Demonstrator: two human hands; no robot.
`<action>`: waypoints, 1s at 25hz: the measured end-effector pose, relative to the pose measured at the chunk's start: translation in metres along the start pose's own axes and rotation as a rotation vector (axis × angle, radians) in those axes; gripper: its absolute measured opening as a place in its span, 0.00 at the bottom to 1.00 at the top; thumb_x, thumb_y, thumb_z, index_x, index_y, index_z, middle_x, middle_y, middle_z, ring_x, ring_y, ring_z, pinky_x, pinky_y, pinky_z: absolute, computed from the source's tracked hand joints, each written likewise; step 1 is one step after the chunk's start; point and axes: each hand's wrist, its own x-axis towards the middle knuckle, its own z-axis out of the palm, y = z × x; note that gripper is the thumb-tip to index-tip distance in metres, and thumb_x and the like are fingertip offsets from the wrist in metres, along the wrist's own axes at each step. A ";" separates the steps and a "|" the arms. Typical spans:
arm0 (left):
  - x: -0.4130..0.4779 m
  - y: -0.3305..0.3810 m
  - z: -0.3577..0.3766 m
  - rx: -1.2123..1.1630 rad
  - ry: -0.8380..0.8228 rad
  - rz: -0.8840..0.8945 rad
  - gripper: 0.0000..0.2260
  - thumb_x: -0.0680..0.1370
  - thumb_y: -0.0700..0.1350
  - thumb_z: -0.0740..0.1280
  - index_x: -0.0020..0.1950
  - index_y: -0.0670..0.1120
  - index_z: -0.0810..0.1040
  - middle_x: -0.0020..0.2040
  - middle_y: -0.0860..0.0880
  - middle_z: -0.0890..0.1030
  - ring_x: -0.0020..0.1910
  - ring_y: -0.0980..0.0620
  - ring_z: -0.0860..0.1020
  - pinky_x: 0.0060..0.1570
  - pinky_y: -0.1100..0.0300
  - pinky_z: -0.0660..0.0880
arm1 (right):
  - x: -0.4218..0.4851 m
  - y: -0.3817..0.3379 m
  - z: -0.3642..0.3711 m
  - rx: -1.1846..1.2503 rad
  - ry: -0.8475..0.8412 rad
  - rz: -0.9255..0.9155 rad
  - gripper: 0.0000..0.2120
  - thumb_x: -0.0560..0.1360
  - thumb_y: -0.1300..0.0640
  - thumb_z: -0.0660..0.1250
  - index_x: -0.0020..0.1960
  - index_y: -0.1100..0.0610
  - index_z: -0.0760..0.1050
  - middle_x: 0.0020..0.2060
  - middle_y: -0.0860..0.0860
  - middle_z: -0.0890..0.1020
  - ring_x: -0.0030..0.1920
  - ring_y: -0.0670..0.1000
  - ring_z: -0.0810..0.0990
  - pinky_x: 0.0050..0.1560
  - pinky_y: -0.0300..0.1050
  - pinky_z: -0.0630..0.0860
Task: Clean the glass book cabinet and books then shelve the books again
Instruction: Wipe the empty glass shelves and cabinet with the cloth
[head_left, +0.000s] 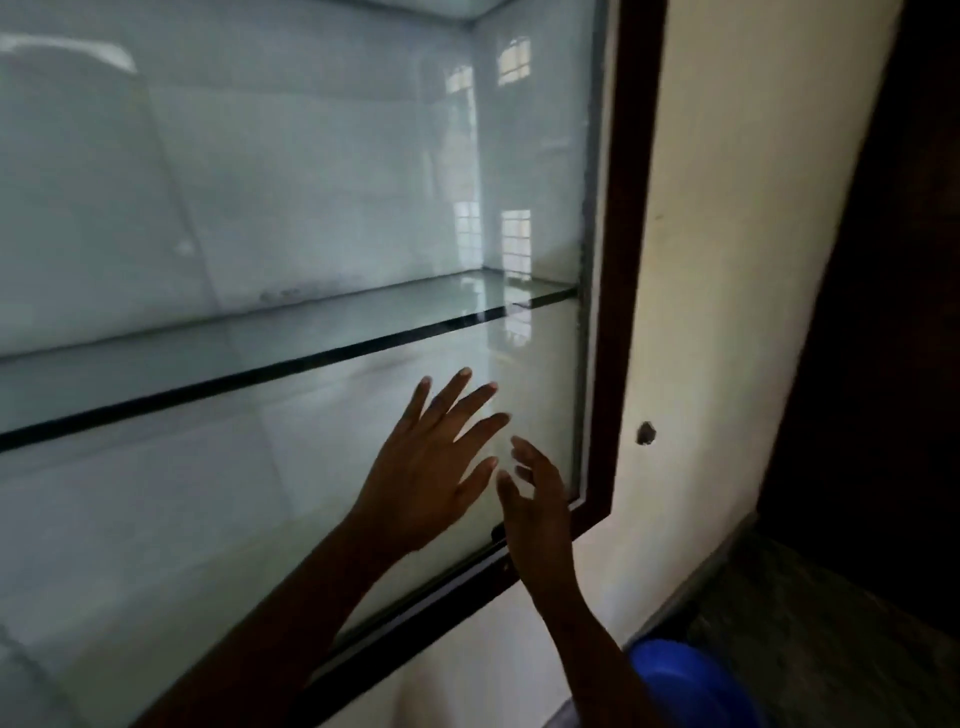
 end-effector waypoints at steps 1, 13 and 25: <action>-0.026 0.004 -0.010 -0.053 0.020 -0.111 0.25 0.81 0.57 0.44 0.67 0.50 0.73 0.70 0.46 0.70 0.73 0.47 0.62 0.70 0.42 0.57 | -0.011 -0.009 -0.001 0.011 -0.100 -0.033 0.16 0.76 0.46 0.61 0.63 0.47 0.70 0.59 0.43 0.74 0.57 0.40 0.73 0.53 0.36 0.72; -0.285 0.023 -0.064 -0.110 0.711 -1.135 0.25 0.78 0.61 0.55 0.72 0.53 0.63 0.74 0.53 0.62 0.74 0.55 0.59 0.70 0.61 0.58 | -0.108 -0.095 0.127 0.114 -0.984 -0.459 0.10 0.76 0.55 0.64 0.57 0.49 0.76 0.53 0.43 0.80 0.54 0.38 0.76 0.53 0.29 0.72; -0.542 -0.100 -0.131 -0.081 1.500 -1.630 0.20 0.82 0.43 0.55 0.74 0.41 0.61 0.72 0.47 0.64 0.68 0.58 0.62 0.56 0.83 0.58 | -0.289 -0.207 0.397 -0.235 -1.082 -1.965 0.25 0.60 0.56 0.75 0.57 0.55 0.79 0.60 0.55 0.79 0.62 0.55 0.76 0.66 0.57 0.66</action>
